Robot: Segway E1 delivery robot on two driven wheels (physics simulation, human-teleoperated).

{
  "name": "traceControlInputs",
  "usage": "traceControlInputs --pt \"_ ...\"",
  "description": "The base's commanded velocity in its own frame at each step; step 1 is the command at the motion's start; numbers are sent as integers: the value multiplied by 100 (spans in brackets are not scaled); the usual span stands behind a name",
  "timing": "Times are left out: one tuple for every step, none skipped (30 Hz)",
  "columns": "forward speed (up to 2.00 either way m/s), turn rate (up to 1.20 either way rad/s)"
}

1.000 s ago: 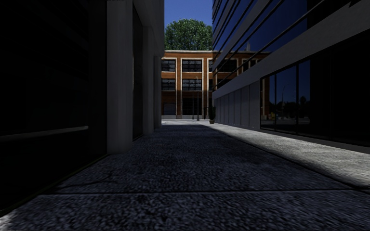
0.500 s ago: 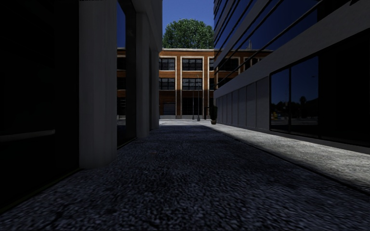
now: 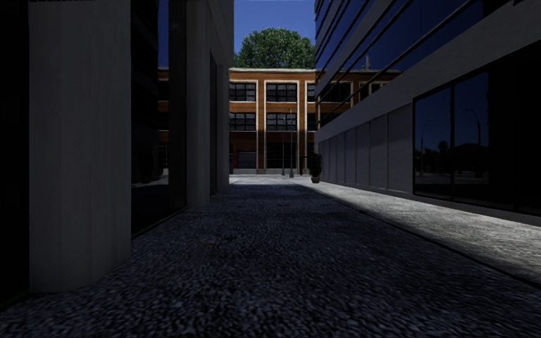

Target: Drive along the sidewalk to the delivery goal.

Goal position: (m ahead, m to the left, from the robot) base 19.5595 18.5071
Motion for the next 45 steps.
traceControlInputs --pt "200 0" --pt "200 0" --pt "200 0" --pt "200 0" --pt "200 0" --pt "200 0" --pt "200 0" --pt "200 0" --pt "200 0" --pt "200 0" --pt "200 0" --pt "200 0" --pt "200 0" --pt "200 0" --pt "200 0" --pt "200 0" --pt "200 0" --pt "200 0" --pt "200 0" --pt "200 0" --pt "200 0" --pt "200 0" --pt "200 0" --pt "200 0" --pt "200 0" --pt "200 0" --pt "200 0" --pt "200 0" --pt "200 0" --pt "200 0" --pt "200 0" --pt "200 0" --pt "200 0" --pt "200 0" --pt "200 0" --pt "200 0" --pt "200 0" --pt "200 0" --pt "200 0" --pt "200 0" --pt "200 0" --pt "200 0" --pt "200 0" --pt "200 0" --pt "200 0"
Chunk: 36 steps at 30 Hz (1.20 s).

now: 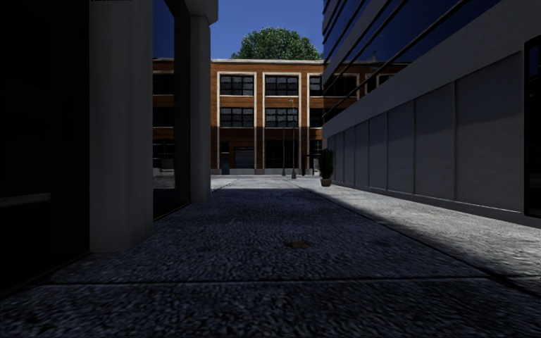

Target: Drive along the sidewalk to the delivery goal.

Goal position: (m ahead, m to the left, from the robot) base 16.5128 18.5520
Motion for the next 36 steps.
traceControlInputs --pt "200 0" --pt "200 0" --pt "200 0" --pt "200 0" --pt "200 0" --pt "200 0" --pt "200 0" --pt "200 0" --pt "200 0" --pt "200 0" --pt "200 0" --pt "200 0" --pt "200 0" --pt "200 0" --pt "200 0" --pt "200 0" --pt "200 0" --pt "200 0" --pt "200 0" --pt "200 0" --pt "200 0" --pt "200 0" --pt "200 0" --pt "200 0" --pt "200 0" --pt "200 0" --pt "200 0" --pt "200 0" --pt "200 0" --pt "200 0" --pt "200 0" --pt "200 0" --pt "200 0" --pt "200 0" --pt "200 0" --pt "200 0"
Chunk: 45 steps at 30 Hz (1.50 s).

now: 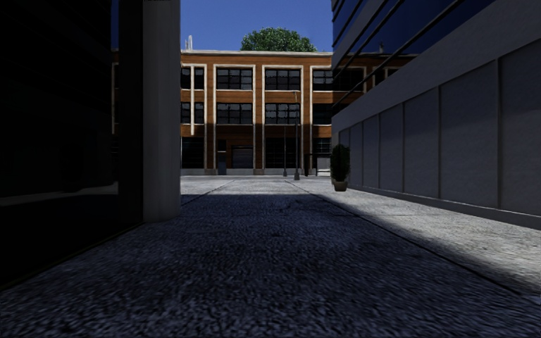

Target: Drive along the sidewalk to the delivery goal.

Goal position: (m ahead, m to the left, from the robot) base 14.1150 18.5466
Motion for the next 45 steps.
traceControlInputs --pt "200 0" --pt "200 0" --pt "200 0" --pt "200 0" --pt "200 0" --pt "200 0" --pt "200 0" --pt "200 0" --pt "200 0" --pt "200 0" --pt "200 0" --pt "200 0" --pt "200 0" --pt "200 0" --pt "200 0" --pt "200 0" --pt "200 0" --pt "200 0" --pt "200 0" --pt "200 0" --pt "200 0" --pt "200 0" --pt "200 0" --pt "200 0" --pt "200 0" --pt "200 0" --pt "200 0" --pt "200 0" --pt "200 0" --pt "200 0" --pt "200 0" --pt "200 0" --pt "200 0" --pt "200 0" --pt "200 0" --pt "200 0" --pt "200 0" --pt "200 0" --pt "200 0" --pt "200 0" --pt "200 0" --pt "200 0" --pt "200 0" --pt "200 0" --pt "200 0"
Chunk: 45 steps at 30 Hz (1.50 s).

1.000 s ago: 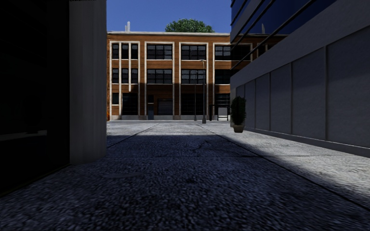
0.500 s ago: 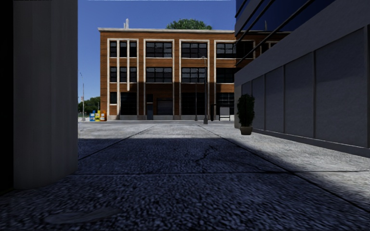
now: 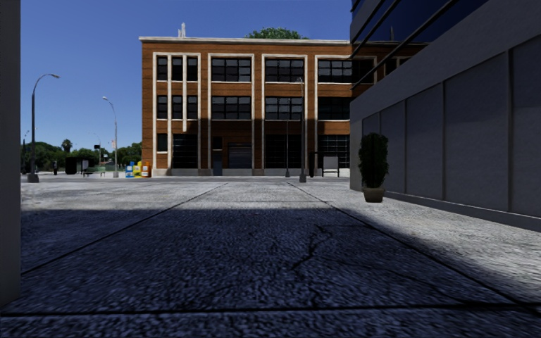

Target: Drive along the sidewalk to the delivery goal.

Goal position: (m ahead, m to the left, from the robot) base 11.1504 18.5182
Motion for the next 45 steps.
traceControlInputs --pt "200 0" --pt "200 0" --pt "200 0" --pt "200 0" --pt "200 0" --pt "200 0" --pt "200 0" --pt "200 0" --pt "200 0" --pt "200 0" --pt "200 0" --pt "200 0" --pt "200 0" --pt "200 0" --pt "200 0" --pt "200 0" --pt "200 0" --pt "200 0" --pt "200 0" --pt "200 0" --pt "200 0" --pt "200 0" --pt "200 0" --pt "200 0" --pt "200 0" --pt "200 0" --pt "200 0" --pt "200 0" --pt "200 0" --pt "200 0" --pt "200 0" --pt "200 0" --pt "200 0" --pt "200 0" --pt "200 0" --pt "200 0" --pt "200 0" --pt "200 0" --pt "200 0" --pt "200 0" --pt "200 0" --pt "200 0" --pt "200 0" --pt "200 0" --pt "200 0"
